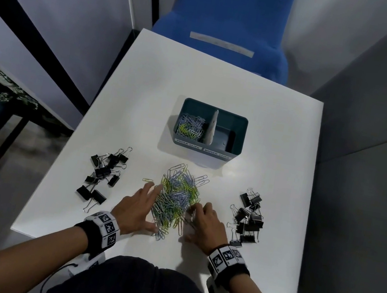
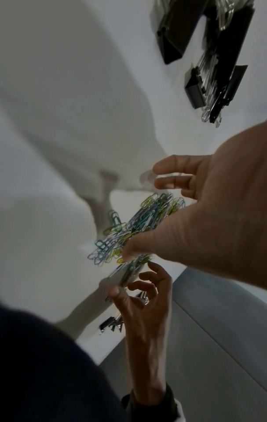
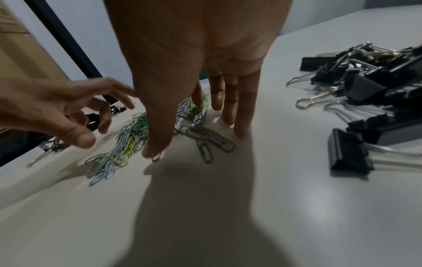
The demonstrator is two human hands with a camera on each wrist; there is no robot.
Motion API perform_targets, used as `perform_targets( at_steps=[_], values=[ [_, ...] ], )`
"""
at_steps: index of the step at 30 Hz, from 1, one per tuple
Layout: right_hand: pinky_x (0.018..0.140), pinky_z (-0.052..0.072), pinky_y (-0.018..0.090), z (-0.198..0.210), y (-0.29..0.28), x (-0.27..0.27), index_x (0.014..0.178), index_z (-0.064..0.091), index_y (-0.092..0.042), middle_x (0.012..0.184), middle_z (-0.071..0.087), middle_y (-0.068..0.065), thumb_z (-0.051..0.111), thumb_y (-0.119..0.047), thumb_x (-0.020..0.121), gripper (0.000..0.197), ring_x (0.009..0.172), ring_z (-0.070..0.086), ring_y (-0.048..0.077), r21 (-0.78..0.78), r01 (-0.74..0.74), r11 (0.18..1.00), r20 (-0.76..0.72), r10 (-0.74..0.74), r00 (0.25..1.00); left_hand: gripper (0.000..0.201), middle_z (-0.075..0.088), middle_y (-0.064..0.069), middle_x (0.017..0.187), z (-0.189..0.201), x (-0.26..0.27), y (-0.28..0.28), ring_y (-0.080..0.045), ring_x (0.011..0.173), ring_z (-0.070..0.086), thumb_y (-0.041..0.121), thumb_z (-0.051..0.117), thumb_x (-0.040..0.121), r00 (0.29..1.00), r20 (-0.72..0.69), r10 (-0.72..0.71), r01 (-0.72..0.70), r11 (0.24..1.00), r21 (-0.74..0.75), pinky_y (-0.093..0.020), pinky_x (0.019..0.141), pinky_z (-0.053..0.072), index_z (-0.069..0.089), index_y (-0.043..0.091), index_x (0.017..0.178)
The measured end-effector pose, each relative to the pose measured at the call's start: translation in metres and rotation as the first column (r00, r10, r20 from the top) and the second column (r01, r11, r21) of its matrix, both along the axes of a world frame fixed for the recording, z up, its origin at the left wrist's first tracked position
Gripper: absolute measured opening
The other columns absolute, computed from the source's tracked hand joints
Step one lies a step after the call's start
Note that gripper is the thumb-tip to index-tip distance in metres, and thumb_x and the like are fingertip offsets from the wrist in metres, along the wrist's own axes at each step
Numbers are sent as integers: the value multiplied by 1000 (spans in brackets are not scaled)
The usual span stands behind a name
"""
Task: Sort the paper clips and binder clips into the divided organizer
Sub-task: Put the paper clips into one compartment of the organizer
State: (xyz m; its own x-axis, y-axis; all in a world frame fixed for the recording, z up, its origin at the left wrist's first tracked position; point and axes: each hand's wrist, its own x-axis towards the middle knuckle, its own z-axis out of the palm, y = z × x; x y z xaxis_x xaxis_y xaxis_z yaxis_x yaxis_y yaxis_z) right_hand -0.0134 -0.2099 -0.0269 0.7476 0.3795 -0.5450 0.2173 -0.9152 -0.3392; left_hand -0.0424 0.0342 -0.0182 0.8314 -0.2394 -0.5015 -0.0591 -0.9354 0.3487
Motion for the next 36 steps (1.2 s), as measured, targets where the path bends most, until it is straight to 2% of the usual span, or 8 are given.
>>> perform_targets(
  at_steps=[3,6,8,15,22,26,30,36],
  values=[
    [69,56,37,-1,6,-2,134,26,-29,118,36,5,87,-29,61,96,101,48,25,-20,-8,1000,2,8,1000,135,-15,-11,159,-8,3,-12,-32,134,32,61,77,63,997,-14,-76,76,997,12,-39,84,53,-24,28,148],
    [70,56,38,-4,16,3,145,12,-30,126,34,9,82,-22,69,104,105,47,29,-9,64,998,66,-63,996,128,-13,-13,159,-12,13,-26,-34,135,30,53,79,67,999,-10,-46,47,999,28,-40,88,51,-16,28,150],
    [64,52,35,-2,24,9,145,15,-31,126,34,9,75,-19,76,91,104,46,29,1,48,999,111,-48,993,113,-4,-14,159,-14,21,-30,-34,137,29,46,77,73,999,-10,-53,53,998,39,-42,91,50,-2,27,152],
    [59,39,31,5,35,21,118,47,-20,110,46,8,59,-13,87,34,92,51,28,104,82,991,150,-97,984,51,45,-11,125,-11,41,-29,-29,91,61,24,73,81,989,126,-82,91,994,-64,-33,65,51,45,18,123],
    [60,48,34,3,25,29,100,64,-15,100,57,11,61,-10,81,20,74,59,34,232,147,962,138,-182,974,15,61,-5,104,-2,47,-25,-26,86,61,16,66,87,988,155,-16,36,991,-130,-28,67,40,61,14,101],
    [59,46,28,8,21,31,88,72,-12,87,64,8,61,-11,86,11,69,61,29,274,166,947,181,-220,959,6,62,-2,93,14,54,-22,-24,82,61,11,64,86,984,169,54,-14,973,-230,-30,66,44,62,15,89],
    [64,53,34,9,14,32,87,73,-16,83,69,5,65,-10,84,11,71,63,25,340,207,917,162,-274,948,8,63,3,89,45,68,-23,-13,79,59,14,64,89,971,202,124,-44,932,-359,-21,69,43,68,16,95],
    [70,53,24,36,10,37,84,74,-18,79,73,-2,68,-7,81,13,72,65,12,415,208,886,137,-287,948,10,65,3,92,101,124,-28,-9,81,61,14,64,89,924,279,262,-86,853,-515,-19,74,50,69,14,98]
  ],
)
